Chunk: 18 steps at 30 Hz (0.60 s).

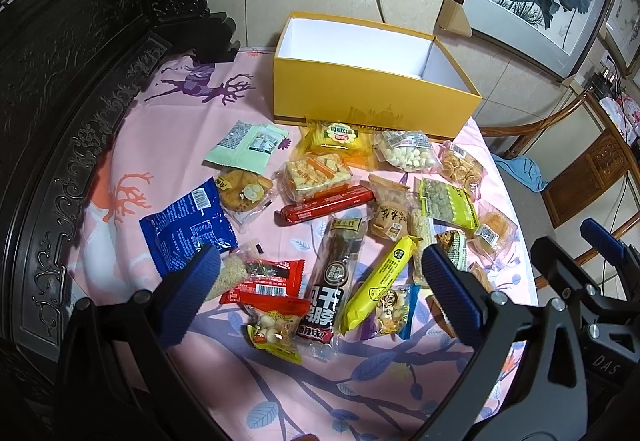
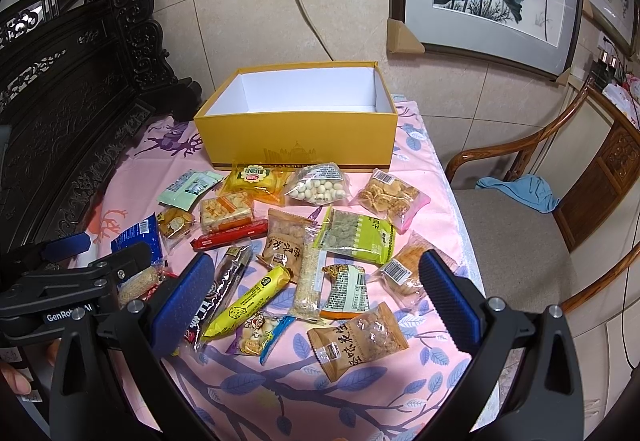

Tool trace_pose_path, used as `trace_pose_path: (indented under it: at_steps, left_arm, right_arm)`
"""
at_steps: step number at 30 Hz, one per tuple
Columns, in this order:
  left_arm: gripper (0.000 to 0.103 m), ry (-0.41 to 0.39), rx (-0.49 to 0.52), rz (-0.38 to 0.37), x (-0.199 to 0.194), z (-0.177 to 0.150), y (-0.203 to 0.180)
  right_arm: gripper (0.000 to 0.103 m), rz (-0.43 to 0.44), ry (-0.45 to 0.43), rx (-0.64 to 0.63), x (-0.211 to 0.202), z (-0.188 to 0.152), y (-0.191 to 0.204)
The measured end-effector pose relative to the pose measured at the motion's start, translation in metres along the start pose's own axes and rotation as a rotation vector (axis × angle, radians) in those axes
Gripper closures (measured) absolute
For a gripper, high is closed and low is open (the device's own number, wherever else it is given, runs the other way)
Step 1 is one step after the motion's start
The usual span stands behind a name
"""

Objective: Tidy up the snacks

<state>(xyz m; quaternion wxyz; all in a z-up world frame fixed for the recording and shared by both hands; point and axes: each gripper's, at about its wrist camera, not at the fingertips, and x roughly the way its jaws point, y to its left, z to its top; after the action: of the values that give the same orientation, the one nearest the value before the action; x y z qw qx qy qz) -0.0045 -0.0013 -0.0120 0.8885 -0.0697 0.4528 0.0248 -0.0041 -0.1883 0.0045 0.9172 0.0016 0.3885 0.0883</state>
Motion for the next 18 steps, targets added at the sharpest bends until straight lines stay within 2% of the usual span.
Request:
trace_pose_path:
  at_steps: [9, 18]
  left_arm:
    - [0.002, 0.005, -0.001, 0.000, 0.001, 0.000, 0.002]
    - [0.002, 0.044, 0.010, 0.007, 0.013, -0.005, 0.004]
  right_arm:
    - [0.001, 0.000, 0.004, 0.001, 0.000, 0.000, 0.000]
    - [0.001, -0.021, 0.037, 0.027, 0.010, -0.007, -0.007]
